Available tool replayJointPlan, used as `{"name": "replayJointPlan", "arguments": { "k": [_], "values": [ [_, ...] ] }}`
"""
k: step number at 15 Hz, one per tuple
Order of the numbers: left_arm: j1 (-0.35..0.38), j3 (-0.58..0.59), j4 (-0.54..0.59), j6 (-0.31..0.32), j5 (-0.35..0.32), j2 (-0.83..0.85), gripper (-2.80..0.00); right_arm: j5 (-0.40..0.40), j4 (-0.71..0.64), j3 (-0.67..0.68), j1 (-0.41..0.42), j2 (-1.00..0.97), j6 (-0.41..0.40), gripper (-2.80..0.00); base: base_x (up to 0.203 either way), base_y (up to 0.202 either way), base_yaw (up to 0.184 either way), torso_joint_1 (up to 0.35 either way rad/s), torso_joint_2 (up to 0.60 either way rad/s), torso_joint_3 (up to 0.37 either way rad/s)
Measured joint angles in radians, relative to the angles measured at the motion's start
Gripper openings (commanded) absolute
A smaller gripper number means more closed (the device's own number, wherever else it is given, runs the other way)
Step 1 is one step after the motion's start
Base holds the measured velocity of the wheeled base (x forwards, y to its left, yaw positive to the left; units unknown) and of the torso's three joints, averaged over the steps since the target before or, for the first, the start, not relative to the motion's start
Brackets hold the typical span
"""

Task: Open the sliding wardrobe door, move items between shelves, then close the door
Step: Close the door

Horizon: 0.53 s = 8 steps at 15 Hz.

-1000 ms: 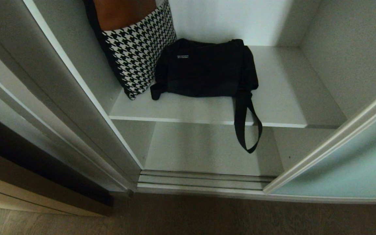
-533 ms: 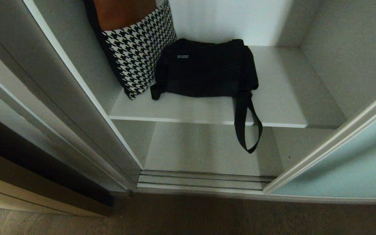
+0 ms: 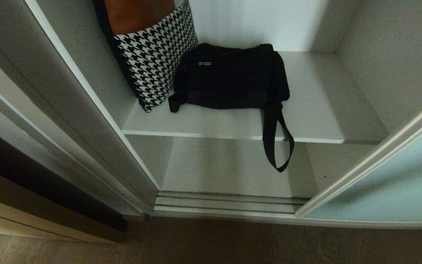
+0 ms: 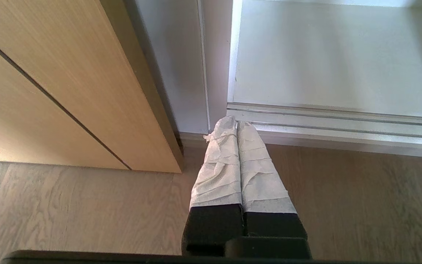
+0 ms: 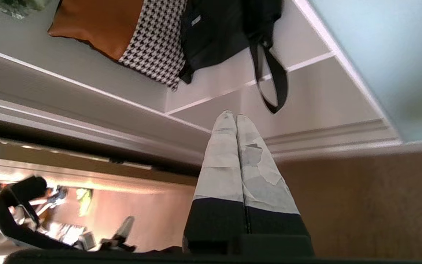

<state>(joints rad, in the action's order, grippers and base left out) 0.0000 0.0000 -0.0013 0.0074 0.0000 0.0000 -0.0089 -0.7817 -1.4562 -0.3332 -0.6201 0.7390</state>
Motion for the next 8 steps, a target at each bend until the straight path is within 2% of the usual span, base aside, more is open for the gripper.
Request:
{"name": "replayJointPlan", "arguments": {
  "k": [3,8],
  "values": [
    [0.0,0.0,0.0,0.0,0.0,0.0,-2.8,-0.011,0.057,-0.003,0.008,-0.083,0.013,-2.8,0.0,0.0,0.0,0.0,0.0,0.0],
    [0.0,0.0,0.0,0.0,0.0,0.0,-2.8,0.003,0.207,0.008,0.132,-0.2,0.001,-2.8,0.0,0.0,0.0,0.0,0.0,0.0]
  ]
}}
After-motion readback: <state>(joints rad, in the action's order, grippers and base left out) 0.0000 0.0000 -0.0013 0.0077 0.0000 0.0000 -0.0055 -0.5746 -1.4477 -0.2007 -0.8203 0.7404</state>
